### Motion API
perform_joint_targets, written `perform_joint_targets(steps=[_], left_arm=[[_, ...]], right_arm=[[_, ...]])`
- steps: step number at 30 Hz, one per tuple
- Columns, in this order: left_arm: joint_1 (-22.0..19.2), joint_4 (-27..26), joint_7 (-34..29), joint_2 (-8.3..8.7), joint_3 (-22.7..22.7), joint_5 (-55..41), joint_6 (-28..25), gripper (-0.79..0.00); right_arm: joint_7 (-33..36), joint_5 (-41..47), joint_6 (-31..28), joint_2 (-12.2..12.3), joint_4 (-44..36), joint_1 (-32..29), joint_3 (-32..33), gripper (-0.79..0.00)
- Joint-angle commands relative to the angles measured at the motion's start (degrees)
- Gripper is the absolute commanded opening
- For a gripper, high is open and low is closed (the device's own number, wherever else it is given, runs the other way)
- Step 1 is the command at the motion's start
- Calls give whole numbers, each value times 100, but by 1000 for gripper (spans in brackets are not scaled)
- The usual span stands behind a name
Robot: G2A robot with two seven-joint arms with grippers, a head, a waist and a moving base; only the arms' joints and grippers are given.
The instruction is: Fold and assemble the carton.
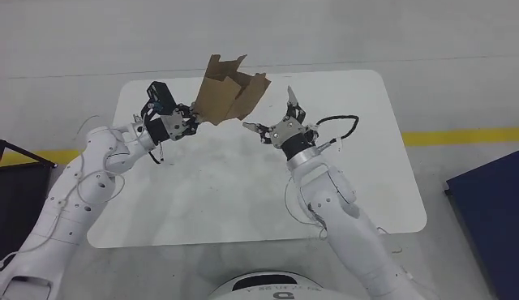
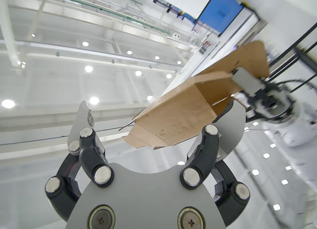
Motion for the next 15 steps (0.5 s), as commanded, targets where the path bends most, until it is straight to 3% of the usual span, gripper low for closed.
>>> perform_joint_targets(steps=[1,8,10,13,15], left_arm=[[-33,-9,-19,-6,-6,91,-32,-785],[-329,107,681,-126,147,167,-239,-785],[-410,240,972,-188,258,-122,-470,-785],[-588,629,1157,-294,497,-933,-1106,-785],[-588,629,1157,-294,497,-933,-1106,-785]], right_arm=[[-167,-1217,144,29,-169,-30,32,0],[-813,-4675,1658,143,-362,200,-313,0],[-922,-5066,1895,133,-320,275,-391,0],[-1033,-5305,1784,98,-318,333,-477,0],[-1244,-5415,1605,74,-376,296,-467,0]])
